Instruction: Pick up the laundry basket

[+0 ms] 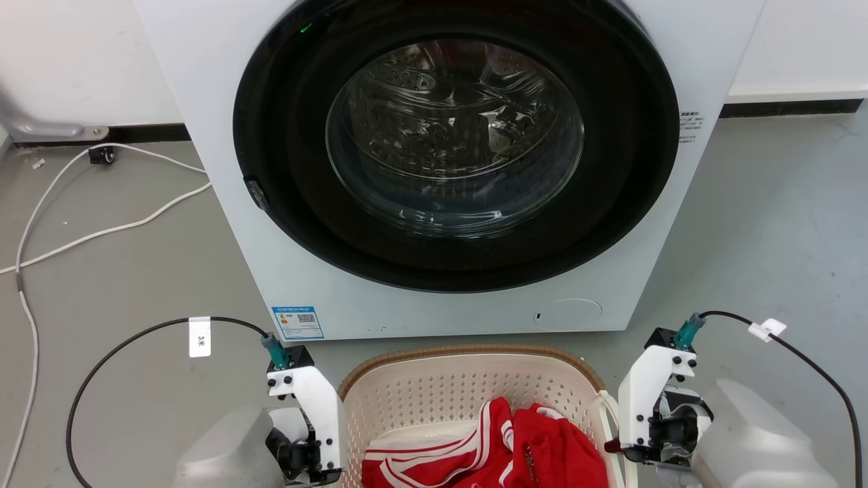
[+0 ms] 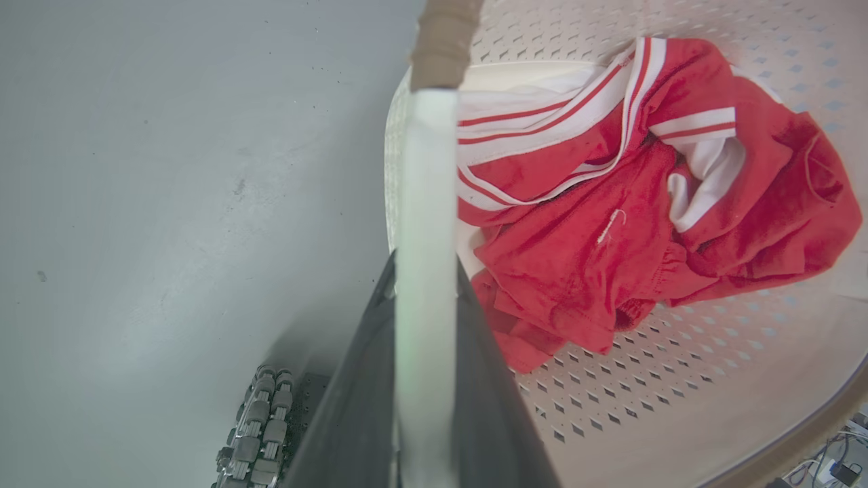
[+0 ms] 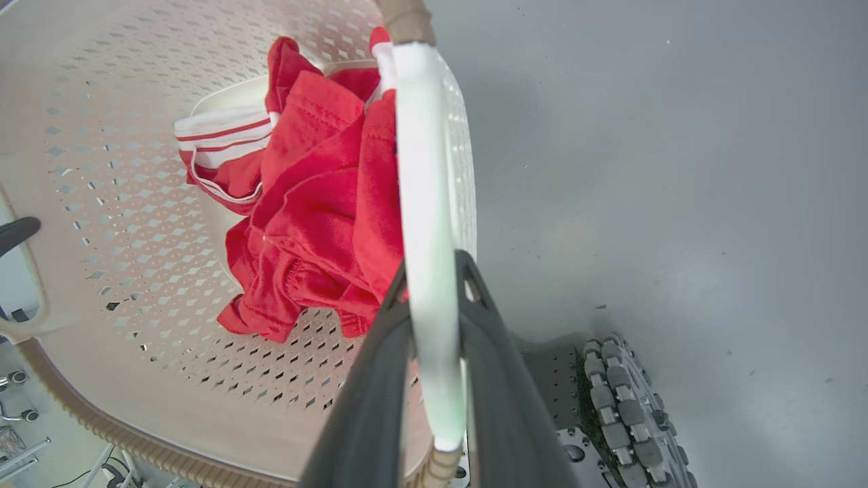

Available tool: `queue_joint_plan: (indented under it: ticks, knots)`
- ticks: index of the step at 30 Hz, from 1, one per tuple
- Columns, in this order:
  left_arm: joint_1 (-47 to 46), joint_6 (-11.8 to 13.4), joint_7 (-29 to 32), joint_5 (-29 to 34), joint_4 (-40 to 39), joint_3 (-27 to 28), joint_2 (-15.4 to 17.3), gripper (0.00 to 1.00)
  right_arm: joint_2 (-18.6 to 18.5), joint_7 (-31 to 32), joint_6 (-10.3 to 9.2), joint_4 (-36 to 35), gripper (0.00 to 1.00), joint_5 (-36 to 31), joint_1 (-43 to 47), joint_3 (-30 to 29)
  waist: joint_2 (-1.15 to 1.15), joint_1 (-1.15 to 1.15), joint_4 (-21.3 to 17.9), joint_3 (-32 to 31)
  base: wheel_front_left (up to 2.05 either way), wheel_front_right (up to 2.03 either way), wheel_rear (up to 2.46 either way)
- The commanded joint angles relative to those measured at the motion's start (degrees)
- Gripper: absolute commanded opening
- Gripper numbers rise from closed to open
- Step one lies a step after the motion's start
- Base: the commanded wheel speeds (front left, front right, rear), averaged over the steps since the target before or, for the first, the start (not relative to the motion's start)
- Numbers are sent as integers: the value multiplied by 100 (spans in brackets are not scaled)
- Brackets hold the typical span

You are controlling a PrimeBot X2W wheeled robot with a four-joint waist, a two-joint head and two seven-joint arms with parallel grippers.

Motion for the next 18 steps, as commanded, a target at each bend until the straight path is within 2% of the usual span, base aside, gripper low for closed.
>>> queue_joint_plan:
  ticks: [1,18]
  knots:
    - [-105,-74,-22,-55,-84,1,-144,0,159,21,18,-34,0,-5,13,-18,0,0,3,0,0,0,0]
    - [-72,-74,-33,-176,-67,-55,-149,0,179,73,18,-34,0,-52,91,-127,0,0,31,-28,0,0,0]
